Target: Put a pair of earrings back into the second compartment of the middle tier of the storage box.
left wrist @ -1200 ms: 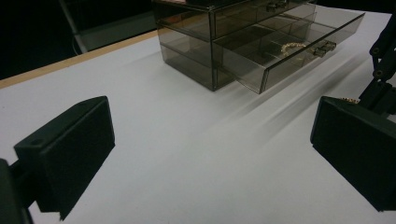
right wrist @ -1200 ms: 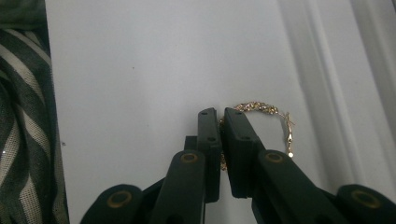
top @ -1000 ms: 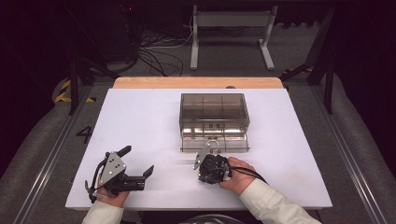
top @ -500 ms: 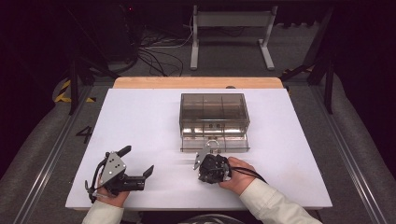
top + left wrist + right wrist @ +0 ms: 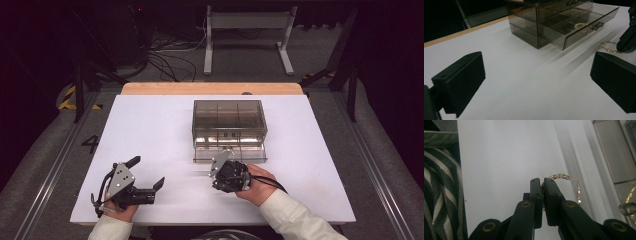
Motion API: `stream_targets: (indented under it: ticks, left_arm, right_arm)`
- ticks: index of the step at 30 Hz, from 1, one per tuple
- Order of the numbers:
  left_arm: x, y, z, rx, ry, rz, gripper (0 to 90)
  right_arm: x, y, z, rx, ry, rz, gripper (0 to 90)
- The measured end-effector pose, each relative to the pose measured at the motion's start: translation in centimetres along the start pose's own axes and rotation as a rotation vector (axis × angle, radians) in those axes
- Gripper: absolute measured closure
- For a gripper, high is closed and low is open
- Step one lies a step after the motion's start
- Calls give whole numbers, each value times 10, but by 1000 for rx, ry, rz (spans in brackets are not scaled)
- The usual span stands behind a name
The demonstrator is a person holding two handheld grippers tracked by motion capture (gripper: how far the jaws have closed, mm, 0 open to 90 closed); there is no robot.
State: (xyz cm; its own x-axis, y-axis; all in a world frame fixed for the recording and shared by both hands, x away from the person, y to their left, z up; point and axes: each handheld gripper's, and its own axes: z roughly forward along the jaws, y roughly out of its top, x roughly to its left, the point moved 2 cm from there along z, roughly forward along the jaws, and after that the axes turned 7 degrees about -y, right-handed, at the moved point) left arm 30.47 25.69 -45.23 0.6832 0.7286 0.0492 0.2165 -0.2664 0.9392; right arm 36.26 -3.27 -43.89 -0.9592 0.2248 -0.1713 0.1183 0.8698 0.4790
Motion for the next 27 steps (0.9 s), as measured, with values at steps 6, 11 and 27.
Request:
stream_targets:
  ticks: [6, 11, 27]
  left_arm:
    - [0, 0, 0, 0, 0, 0, 6]
    - [0, 0, 0, 0, 1, 1, 6]
    - [0, 0, 0, 1, 1, 0, 6]
  right_arm:
    - [-1, 2, -5, -11, -2, 9, 862]
    - [-3, 3, -8, -20, -14, 1, 862]
    - [-12, 11, -30, -78, -50, 3, 862]
